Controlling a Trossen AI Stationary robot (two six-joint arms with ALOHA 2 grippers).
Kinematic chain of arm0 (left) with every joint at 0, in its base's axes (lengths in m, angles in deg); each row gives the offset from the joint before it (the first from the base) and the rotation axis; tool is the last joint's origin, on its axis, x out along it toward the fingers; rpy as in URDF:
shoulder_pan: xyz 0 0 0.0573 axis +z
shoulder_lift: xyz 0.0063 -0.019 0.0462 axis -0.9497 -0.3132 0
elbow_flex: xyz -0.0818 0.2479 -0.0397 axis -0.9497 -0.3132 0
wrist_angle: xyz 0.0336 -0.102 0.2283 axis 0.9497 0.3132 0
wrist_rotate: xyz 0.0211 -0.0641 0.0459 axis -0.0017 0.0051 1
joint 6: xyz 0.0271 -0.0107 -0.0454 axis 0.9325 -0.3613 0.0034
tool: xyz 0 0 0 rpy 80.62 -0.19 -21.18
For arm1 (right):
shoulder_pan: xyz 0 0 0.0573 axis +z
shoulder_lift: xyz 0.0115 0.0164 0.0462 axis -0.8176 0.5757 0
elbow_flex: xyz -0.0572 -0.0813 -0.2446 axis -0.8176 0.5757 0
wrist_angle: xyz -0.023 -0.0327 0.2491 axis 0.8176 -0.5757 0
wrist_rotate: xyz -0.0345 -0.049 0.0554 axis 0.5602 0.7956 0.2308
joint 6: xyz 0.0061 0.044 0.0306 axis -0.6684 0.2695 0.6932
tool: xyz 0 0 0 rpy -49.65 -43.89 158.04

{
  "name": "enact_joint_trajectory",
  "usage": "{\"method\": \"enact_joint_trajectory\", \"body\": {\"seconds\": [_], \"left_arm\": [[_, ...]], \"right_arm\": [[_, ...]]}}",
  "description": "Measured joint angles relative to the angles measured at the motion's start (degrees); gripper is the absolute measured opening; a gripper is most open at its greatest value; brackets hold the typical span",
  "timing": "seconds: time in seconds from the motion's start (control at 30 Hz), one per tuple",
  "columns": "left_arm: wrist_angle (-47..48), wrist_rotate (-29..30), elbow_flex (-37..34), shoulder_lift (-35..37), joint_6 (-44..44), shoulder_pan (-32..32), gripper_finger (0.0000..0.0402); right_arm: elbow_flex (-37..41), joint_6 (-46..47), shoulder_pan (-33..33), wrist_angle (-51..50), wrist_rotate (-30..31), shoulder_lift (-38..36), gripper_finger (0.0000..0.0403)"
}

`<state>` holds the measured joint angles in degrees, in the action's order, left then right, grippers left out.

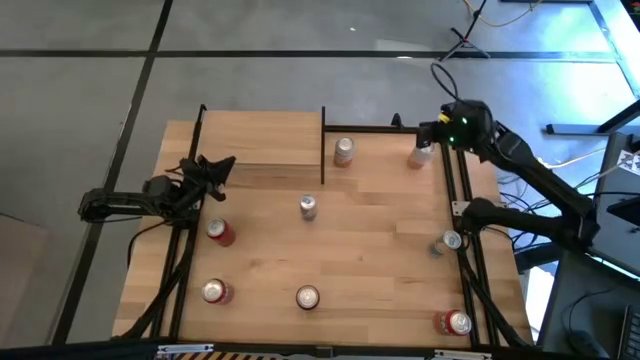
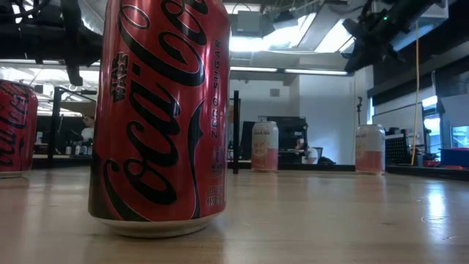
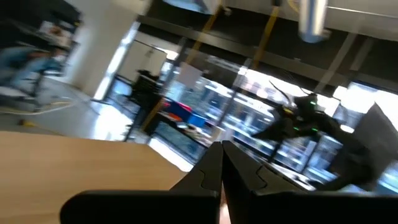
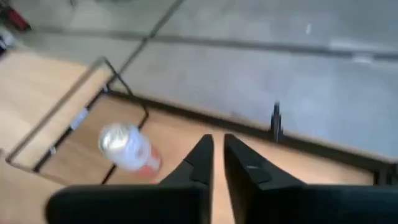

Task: Place canned beverage on shelf
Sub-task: Put the right light pink soda can on the shelf

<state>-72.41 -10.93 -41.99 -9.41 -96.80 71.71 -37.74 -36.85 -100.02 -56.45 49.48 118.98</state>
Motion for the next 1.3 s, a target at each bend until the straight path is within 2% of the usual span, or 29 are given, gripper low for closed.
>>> {"method": "enact_joint_trajectory", "body": {"seconds": [0.07, 0.37, 0.47, 0.57, 0.77, 1.1, 1.3], "left_arm": [[0.02, 2.12, 0.0, 0.0, 0.0, 0.02, 0.0], [0.21, 3.68, 0.0, 0.0, 0.02, 0.0, 0.0], [0.2, 6.83, 0.0, 0.0, -0.21, 0.02, 0.0], [0.2, 7.26, 0.0, 0.0, -0.15, 0.02, 0.0], [0.17, 7.91, 0.0, 0.0, -0.04, 0.02, 0.0], [0.15, 9.24, 0.0, 0.0, -0.42, 0.01, 0.0], [0.15, 9.27, 0.0, 0.0, -0.42, 0.01, 0.0]], "right_arm": [[-2.61, -0.68, -2.21, -4.29, -1.39, 2.61, 0.0077], [-15.24, -5.74, -6.86, -19.7, -1.52, 15.54, 0.0239], [-18.19, -6.43, -7.91, -25.03, -1.21, 19.1, 0.0278], [-20.44, -6.17, -8.19, -27.97, -1.44, 21.39, 0.0303], [-20.51, -5.71, -8.04, -30.4, -1.47, 23.69, 0.0323], [-19.89, -4.18, -8.51, -32.94, -0.38, 32.25, 0.0324], [-19.89, -2.92, -8.49, -35.61, 2.04, 34.89, 0.0324]]}}
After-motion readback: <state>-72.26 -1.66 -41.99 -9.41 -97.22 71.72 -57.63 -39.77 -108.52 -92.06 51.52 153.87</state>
